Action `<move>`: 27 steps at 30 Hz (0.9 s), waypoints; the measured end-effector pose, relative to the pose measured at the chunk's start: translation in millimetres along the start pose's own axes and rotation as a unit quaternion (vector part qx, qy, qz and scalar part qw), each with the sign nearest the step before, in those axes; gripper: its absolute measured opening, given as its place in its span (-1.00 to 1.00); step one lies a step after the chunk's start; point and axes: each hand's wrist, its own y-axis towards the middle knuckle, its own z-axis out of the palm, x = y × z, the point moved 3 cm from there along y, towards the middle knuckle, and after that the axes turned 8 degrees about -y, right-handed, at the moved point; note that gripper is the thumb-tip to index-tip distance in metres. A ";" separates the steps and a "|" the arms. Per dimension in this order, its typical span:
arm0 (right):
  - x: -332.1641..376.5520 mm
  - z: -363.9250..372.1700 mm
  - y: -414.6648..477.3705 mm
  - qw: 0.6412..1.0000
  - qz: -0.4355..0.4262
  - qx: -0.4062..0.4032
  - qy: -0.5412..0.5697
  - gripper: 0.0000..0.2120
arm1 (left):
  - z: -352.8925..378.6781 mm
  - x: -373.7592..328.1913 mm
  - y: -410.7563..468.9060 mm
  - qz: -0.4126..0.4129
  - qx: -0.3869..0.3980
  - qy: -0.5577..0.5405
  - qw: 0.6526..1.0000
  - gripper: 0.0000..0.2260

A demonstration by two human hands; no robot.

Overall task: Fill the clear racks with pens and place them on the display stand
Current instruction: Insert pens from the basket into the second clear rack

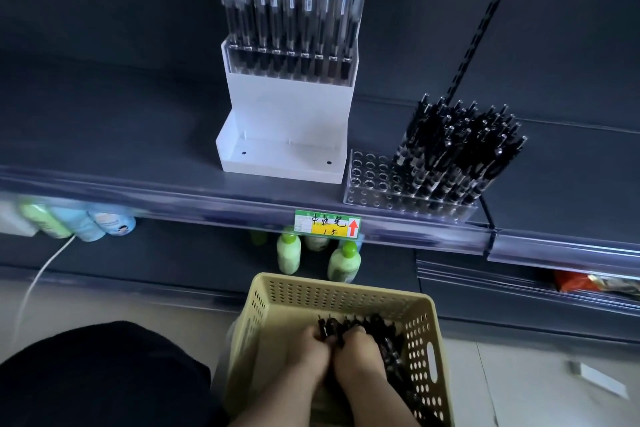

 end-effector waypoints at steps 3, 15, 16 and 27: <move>1.9 -6.8 -11.5 0.999 -0.020 -0.029 0.040 -0.79 | -9.5 -9.3 -10.8 0.041 -0.012 0.014 0.999 -0.80; 28.8 -58.9 -70.9 0.963 -0.151 -0.177 0.134 -0.84 | -43.7 -67.6 -83.2 0.243 -0.026 -0.065 0.968 -0.85; 30.5 -65.6 -75.5 0.959 -0.157 -0.186 0.147 -0.84 | -46.8 -74.5 -90.3 0.265 -0.027 -0.066 0.961 -0.83; 58.4 -192.4 -125.3 0.870 -0.296 -0.317 0.232 -0.71 | -87.1 -177.8 -165.5 0.450 -0.038 -0.073 0.889 -0.83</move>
